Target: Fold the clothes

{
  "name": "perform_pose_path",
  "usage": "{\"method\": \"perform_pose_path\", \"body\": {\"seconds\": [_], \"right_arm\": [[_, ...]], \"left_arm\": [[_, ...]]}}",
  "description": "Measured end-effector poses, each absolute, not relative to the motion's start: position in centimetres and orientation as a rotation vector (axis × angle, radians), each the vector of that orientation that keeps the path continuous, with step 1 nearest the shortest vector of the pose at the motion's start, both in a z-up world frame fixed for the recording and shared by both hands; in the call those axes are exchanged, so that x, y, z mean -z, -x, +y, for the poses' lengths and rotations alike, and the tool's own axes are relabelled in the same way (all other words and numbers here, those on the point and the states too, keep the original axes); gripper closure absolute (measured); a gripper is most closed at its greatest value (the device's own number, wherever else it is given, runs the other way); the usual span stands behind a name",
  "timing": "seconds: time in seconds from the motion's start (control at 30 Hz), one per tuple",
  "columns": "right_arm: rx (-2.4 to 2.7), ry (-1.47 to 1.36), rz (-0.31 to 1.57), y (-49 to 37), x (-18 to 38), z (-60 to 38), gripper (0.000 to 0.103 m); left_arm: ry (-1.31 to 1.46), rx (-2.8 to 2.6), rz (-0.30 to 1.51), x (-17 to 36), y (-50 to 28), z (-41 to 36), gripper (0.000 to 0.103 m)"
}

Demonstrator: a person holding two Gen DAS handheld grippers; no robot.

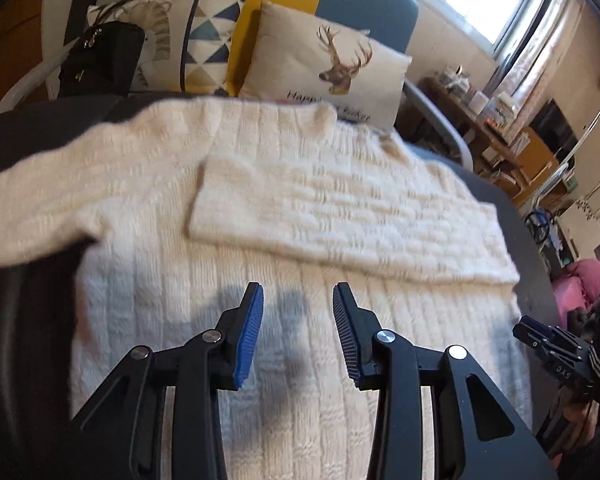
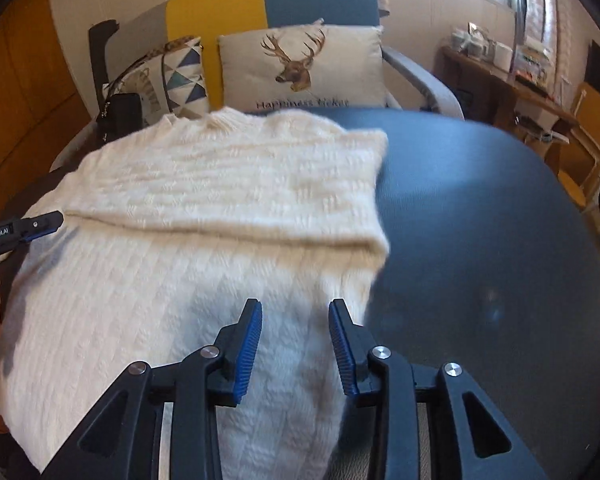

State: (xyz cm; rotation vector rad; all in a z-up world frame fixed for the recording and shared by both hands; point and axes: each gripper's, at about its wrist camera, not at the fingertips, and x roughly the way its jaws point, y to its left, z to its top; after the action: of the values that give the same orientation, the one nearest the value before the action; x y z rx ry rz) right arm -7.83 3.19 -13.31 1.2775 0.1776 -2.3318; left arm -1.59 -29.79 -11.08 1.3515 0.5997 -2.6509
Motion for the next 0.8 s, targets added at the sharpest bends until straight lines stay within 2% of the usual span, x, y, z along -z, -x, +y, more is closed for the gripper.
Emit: {"method": "perform_pose_path", "body": {"seconds": [0.1, 0.33, 0.4, 0.47, 0.53, 0.6, 0.7, 0.8], "right_arm": [[2.325, -1.323, 0.159, 7.7, 14.4, 3.7, 0.068], [2.338, -1.257, 0.131, 8.5, 13.0, 2.5, 0.068], [2.328, -1.239, 0.134, 9.5, 12.8, 1.2, 0.068], [2.331, -1.306, 0.225, 10.5, 14.0, -0.4, 0.068], [2.334, -1.342, 0.211, 11.0, 14.4, -0.8, 0.068], [2.336, -1.294, 0.185, 11.0, 12.9, -1.4, 0.068], [2.288, -1.168, 0.135, 11.4, 10.4, -4.0, 0.068], [2.222, -1.131, 0.193, 13.0, 9.7, -8.7, 0.068]], "left_arm": [[-1.377, 2.614, 0.543, 12.1, 1.5, -29.2, 0.064], [-1.324, 2.639, 0.624, 10.2, 1.8, -29.9, 0.064], [-1.320, 2.619, 0.652, 10.3, 2.5, -30.9, 0.064], [-1.352, 2.569, 0.692, 11.3, 3.0, -32.0, 0.064], [-1.381, 2.520, 0.732, 12.3, 3.5, -33.0, 0.064], [-1.340, 2.545, 0.804, 11.9, 3.1, -33.8, 0.064], [-1.314, 2.575, 0.815, 11.3, 4.6, -34.2, 0.064], [-1.287, 2.605, 0.825, 10.8, 6.1, -34.7, 0.064]]}}
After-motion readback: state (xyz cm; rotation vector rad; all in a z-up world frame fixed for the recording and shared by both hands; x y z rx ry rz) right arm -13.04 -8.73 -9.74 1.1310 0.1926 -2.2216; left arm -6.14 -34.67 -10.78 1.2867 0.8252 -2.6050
